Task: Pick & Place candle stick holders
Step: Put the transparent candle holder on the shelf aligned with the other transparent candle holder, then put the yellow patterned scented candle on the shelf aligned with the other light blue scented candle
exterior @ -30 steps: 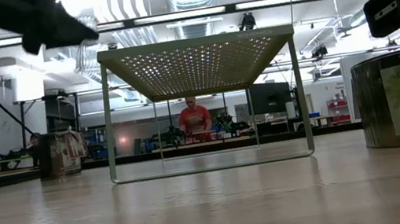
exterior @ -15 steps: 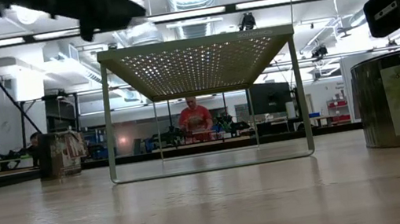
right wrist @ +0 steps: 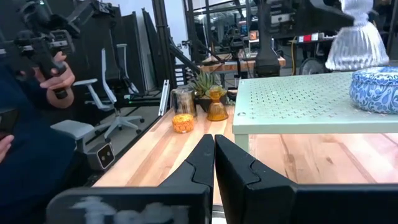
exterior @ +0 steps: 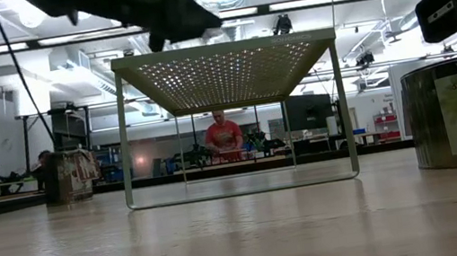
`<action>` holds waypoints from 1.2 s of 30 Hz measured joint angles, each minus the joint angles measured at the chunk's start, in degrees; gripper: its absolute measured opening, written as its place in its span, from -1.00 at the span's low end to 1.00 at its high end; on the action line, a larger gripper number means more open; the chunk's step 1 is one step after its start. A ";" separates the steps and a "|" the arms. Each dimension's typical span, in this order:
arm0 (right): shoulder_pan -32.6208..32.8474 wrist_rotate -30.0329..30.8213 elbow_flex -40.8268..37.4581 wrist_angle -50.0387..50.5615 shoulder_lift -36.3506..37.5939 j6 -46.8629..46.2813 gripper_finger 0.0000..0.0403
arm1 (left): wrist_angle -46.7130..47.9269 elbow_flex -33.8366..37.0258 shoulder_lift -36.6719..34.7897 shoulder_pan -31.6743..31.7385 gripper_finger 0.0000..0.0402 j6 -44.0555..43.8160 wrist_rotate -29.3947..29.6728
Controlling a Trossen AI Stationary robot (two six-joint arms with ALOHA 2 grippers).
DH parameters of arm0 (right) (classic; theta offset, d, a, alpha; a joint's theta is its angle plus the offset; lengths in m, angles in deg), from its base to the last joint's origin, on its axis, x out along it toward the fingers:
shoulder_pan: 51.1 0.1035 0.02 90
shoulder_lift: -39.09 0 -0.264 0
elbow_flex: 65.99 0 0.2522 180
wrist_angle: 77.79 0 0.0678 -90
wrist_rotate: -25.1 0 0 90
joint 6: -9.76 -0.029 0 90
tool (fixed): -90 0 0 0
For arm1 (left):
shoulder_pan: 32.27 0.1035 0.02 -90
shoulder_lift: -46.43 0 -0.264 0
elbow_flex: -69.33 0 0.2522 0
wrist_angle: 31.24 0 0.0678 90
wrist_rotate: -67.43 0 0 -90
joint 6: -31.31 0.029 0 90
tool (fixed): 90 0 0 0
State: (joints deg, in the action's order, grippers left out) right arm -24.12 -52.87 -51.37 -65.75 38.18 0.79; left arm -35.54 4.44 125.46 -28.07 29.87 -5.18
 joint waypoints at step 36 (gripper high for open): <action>-0.02 -0.01 0.00 -0.02 0.02 0.00 -0.96 | 1.81 -1.86 5.06 1.63 -0.02 -3.69 -1.01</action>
State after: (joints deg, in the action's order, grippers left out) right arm -24.13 -52.88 -51.37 -65.77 38.20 0.79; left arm -33.73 2.58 130.52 -26.44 26.18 -6.19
